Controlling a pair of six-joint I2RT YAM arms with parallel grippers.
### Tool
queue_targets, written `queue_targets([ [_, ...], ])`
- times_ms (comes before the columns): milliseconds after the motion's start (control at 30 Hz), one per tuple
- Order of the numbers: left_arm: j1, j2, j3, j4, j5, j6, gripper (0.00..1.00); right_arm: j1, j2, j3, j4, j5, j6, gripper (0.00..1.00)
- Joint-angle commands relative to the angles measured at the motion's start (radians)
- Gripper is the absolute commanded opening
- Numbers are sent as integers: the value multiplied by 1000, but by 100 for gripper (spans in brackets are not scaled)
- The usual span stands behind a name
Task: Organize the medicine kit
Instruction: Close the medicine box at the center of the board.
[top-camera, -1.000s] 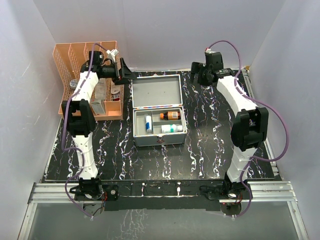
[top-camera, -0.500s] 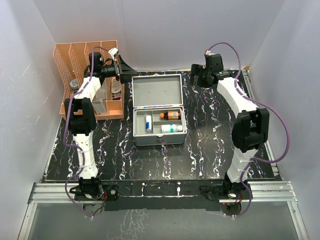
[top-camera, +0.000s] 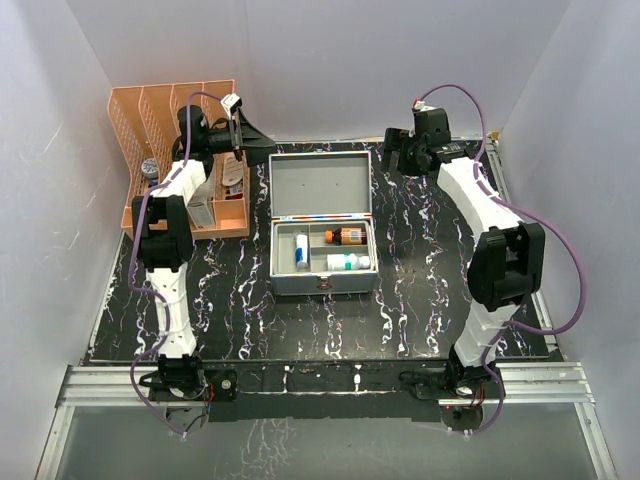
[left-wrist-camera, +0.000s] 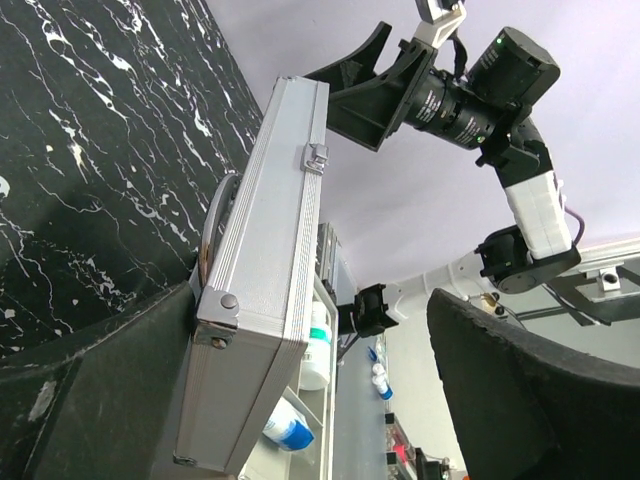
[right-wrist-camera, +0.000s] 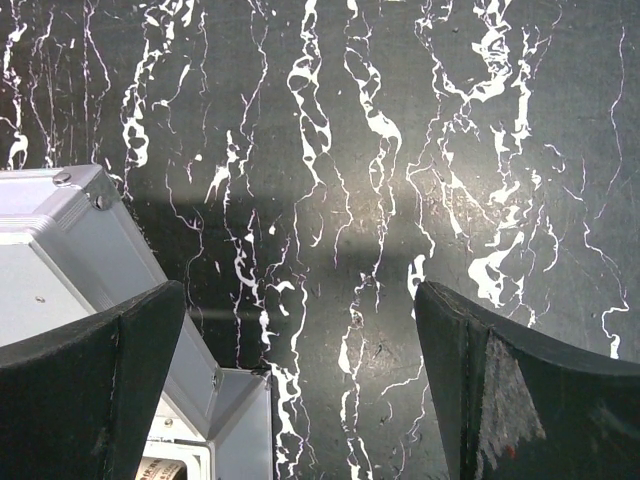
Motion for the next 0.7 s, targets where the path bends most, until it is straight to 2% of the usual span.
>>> queue_targets([
  [0, -18, -150, 43, -140, 43, 112, 98, 0, -61, -17, 51, 21, 1, 98],
  [100, -21, -174, 100, -457, 10, 360, 98, 0, -66, -21, 50, 27, -2, 98],
  [167, -23, -185, 123, -584, 1, 472, 98, -1, -70, -23, 50, 27, -3, 98],
  [467, -33, -228, 240, -959, -24, 737, 98, -1, -81, -43, 61, 30, 1, 98],
  [667, -37, -277, 254, -1130, -26, 846, 98, -11, -185, -21, 42, 88, 0, 98],
])
